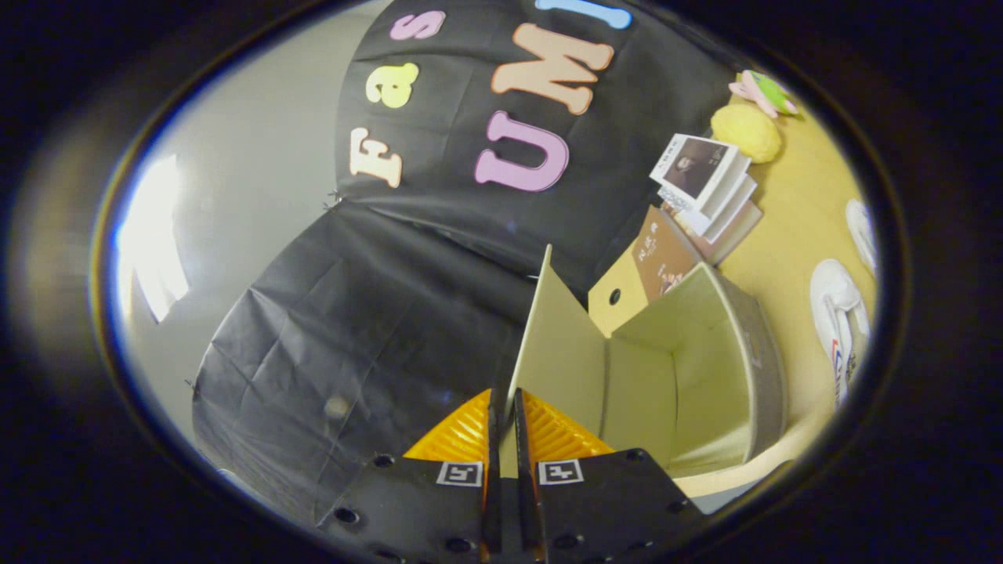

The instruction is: Open the storage box then place both shoes into the box .Put the left shoe in first, then the right shoe, with the right side of both shoes facing outward in a uniform manner.

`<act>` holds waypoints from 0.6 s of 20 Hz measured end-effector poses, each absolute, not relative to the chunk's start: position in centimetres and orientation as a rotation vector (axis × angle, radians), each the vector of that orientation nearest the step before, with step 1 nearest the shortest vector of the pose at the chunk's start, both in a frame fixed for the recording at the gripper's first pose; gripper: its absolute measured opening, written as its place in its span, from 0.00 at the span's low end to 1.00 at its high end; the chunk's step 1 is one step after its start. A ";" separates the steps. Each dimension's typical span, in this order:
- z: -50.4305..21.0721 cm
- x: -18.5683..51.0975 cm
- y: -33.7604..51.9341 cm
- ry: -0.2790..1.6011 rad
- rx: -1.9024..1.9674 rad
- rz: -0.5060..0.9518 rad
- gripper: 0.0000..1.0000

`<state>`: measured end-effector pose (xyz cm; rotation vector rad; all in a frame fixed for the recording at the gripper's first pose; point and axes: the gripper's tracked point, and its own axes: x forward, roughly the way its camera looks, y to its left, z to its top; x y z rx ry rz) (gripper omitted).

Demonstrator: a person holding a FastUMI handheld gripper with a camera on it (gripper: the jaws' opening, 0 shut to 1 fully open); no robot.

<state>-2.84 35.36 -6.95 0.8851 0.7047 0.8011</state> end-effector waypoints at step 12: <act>-7.8 -7.2 48.2 0.761 0.684 0.960 0.15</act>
